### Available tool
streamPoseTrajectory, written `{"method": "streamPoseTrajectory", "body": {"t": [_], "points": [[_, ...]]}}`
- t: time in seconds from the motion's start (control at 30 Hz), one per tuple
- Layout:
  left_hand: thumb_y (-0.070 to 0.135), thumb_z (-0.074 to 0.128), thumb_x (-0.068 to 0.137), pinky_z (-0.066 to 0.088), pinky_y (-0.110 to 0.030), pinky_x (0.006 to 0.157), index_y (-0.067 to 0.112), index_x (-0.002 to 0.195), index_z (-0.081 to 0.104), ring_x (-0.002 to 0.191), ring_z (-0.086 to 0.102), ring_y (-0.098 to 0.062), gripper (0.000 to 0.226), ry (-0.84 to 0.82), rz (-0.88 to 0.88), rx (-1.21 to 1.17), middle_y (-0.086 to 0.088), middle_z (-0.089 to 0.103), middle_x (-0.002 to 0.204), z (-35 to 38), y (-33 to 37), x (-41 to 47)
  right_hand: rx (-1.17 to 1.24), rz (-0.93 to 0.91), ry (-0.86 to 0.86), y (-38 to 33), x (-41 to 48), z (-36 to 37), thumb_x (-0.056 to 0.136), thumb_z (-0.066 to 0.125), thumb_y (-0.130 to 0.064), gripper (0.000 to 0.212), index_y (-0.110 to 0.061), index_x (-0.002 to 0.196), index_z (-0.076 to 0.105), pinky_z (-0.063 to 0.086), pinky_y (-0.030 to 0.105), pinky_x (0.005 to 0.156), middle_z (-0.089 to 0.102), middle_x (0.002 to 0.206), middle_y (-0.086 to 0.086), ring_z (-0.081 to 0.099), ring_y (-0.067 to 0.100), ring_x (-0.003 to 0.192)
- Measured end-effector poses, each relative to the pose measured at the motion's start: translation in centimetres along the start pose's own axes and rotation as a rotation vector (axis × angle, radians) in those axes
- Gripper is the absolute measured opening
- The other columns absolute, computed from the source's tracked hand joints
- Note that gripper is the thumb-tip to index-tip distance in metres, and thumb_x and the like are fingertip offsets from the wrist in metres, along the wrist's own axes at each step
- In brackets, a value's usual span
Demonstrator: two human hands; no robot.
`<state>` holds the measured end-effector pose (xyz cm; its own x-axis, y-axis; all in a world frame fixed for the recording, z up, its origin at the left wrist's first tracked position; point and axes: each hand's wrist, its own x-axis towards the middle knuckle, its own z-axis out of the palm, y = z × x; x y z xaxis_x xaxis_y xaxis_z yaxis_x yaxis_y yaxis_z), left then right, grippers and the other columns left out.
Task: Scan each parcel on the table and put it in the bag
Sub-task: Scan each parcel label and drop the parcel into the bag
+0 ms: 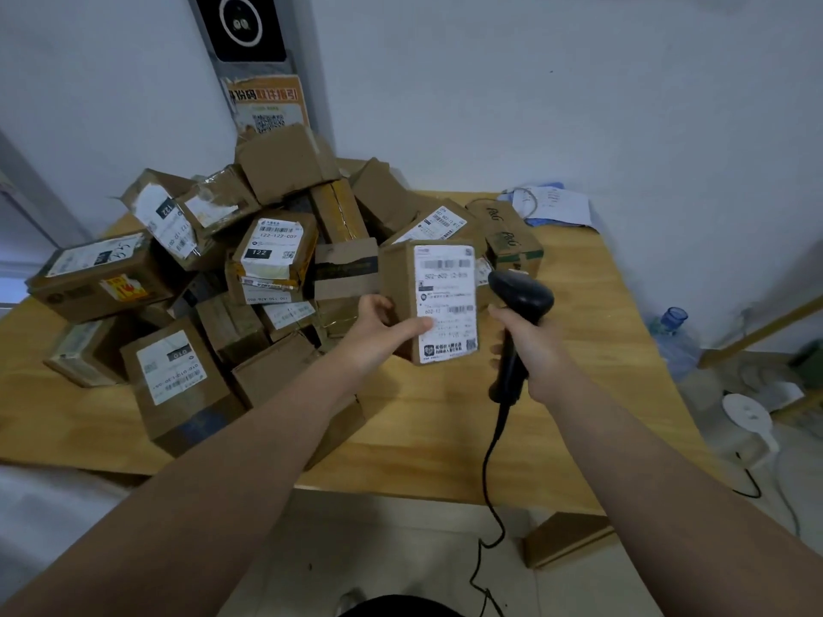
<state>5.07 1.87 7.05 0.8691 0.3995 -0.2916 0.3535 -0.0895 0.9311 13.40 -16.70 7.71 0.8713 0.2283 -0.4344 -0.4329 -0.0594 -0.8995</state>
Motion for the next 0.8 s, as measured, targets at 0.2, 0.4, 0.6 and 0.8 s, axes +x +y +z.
{"method": "streamPoseTrajectory", "body": {"t": [0.2, 0.4, 0.6, 0.8], "points": [[0.037, 0.078, 0.078, 0.035, -0.039, 0.11, 0.033, 0.152, 0.007, 0.129, 0.046, -0.023, 0.103, 0.018, -0.019, -0.022, 0.0, 0.044, 0.144, 1.5, -1.6, -0.3, -0.176, -0.293, 0.008, -0.6, -4.0, -0.8, 0.089, 0.066, -0.022, 0.033, 0.001, 0.066, 0.06, 0.045, 0.028, 0.045, 0.056, 0.055, 0.015, 0.05, 0.022, 0.044], [0.028, 0.08, 0.078, 0.037, -0.036, 0.106, 0.032, 0.153, 0.009, 0.13, 0.044, -0.021, 0.103, 0.006, -0.028, -0.048, -0.001, 0.041, 0.148, 2.2, -3.7, -1.2, -0.338, -0.284, -0.026, 1.0, -6.3, -1.5, 0.088, 0.068, -0.028, 0.036, 0.0, 0.067, 0.062, 0.049, 0.03, 0.046, 0.06, 0.054, 0.014, 0.054, 0.019, 0.042], [0.027, 0.081, 0.076, 0.036, -0.031, 0.098, 0.031, 0.153, 0.011, 0.131, 0.044, -0.02, 0.104, 0.008, -0.033, -0.103, -0.003, 0.045, 0.146, 2.8, -4.4, -1.2, -0.334, -0.19, -0.021, 0.5, -7.7, -1.9, 0.087, 0.065, -0.024, 0.032, -0.001, 0.065, 0.061, 0.045, 0.027, 0.042, 0.057, 0.054, 0.014, 0.052, 0.022, 0.042], [0.028, 0.079, 0.079, 0.036, -0.027, 0.094, 0.029, 0.153, 0.011, 0.12, 0.048, -0.015, 0.1, 0.014, -0.043, -0.123, 0.001, 0.047, 0.142, 3.3, -4.4, -1.6, -0.374, -0.215, -0.032, -0.5, -8.7, -2.3, 0.087, 0.064, -0.022, 0.029, -0.002, 0.065, 0.06, 0.045, 0.027, 0.044, 0.055, 0.055, 0.013, 0.053, 0.022, 0.044]]}}
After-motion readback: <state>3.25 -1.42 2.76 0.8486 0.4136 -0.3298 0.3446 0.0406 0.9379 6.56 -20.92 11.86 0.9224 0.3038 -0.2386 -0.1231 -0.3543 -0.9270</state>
